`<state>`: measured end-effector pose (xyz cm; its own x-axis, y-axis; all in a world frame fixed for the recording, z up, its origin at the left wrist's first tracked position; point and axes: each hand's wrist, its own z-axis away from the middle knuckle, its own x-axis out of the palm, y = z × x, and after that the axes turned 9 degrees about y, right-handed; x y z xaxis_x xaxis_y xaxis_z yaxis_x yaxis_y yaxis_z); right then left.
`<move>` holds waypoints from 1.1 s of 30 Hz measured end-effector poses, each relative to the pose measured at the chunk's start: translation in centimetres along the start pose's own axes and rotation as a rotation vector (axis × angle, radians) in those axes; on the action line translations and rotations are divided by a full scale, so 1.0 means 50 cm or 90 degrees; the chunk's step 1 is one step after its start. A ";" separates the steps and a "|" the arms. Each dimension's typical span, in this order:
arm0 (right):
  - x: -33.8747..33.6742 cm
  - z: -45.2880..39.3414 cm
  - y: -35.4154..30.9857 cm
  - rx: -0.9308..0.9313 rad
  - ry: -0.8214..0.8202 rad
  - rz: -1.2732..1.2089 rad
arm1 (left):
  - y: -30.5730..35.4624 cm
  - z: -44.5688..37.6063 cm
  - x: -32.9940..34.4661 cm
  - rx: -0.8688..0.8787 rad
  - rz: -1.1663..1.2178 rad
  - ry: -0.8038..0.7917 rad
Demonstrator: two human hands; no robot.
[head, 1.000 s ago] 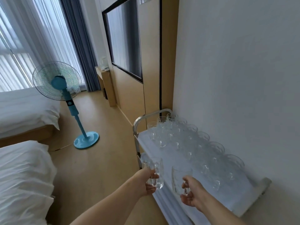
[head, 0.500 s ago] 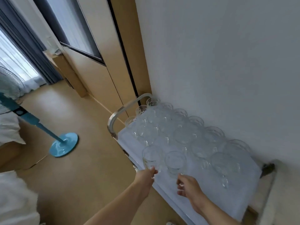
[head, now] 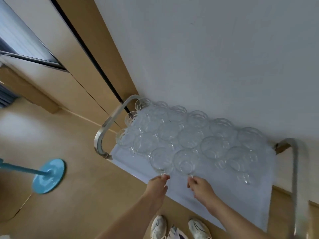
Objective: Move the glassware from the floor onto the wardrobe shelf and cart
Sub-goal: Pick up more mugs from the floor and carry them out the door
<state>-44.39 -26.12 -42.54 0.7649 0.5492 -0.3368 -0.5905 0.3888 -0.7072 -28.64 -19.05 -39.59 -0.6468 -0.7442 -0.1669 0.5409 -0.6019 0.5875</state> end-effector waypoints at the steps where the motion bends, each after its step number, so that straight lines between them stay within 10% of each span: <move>1: 0.005 0.000 -0.003 0.004 0.008 0.007 | 0.006 -0.009 -0.002 0.004 -0.021 -0.018; 14: 0.079 0.078 -0.045 0.107 0.331 0.043 | 0.057 -0.140 -0.056 0.108 -0.350 -0.145; 20: 0.083 0.140 -0.052 0.116 0.354 0.031 | 0.142 -0.074 -0.115 0.450 -0.773 -0.120; 33: -0.226 0.492 0.048 -0.026 0.521 0.146 | 0.071 0.380 0.132 1.017 -0.972 -0.340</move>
<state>-60.79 -13.20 -25.12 0.5824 -0.1025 -0.8064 -0.7554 0.2982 -0.5834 -41.22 -20.58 -23.55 -0.2111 0.1746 -0.9617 -0.8838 0.3861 0.2642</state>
